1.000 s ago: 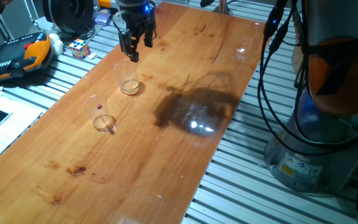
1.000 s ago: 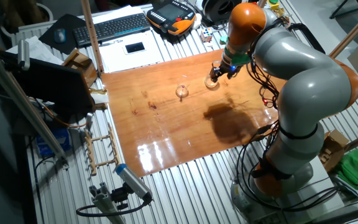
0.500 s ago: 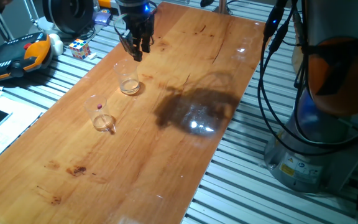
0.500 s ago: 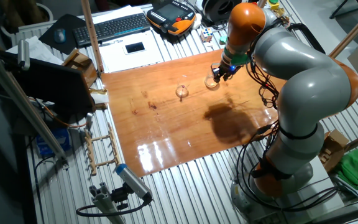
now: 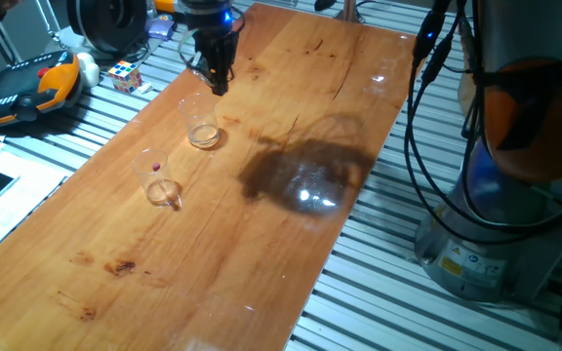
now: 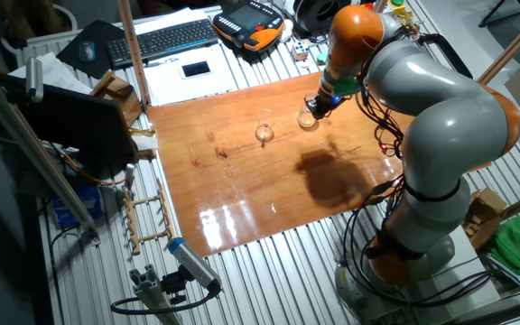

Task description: Transfer liquid using a dropper

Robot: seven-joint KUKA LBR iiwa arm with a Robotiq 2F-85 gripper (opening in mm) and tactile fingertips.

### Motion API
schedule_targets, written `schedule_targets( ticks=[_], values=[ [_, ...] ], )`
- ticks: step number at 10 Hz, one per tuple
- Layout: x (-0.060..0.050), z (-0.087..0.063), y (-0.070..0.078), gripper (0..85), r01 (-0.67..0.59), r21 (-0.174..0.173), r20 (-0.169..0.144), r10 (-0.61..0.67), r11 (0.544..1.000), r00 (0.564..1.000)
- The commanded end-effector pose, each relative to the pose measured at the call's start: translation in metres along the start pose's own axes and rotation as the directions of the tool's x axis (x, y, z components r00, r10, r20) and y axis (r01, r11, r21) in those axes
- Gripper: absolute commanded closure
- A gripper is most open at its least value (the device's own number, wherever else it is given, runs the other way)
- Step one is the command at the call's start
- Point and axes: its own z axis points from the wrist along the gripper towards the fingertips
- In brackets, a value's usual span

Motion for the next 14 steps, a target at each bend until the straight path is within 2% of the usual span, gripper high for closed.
schedule_targets(
  ticks=[1,4,6,12,14],
  values=[
    [-0.003,0.001,0.003,84.0,-0.002,-0.001,-0.005,0.002,1.000,1.000],
    [-0.018,0.008,0.019,84.0,-0.008,0.001,-0.015,0.008,1.000,1.000],
    [-0.024,0.012,0.025,84.0,-0.015,-0.001,-0.015,0.015,1.000,1.000],
    [-0.028,0.030,0.046,84.0,-0.071,0.000,0.015,0.071,0.998,0.997],
    [-0.026,0.032,0.054,84.0,-0.092,0.028,0.014,0.091,0.995,0.996]
  ],
)
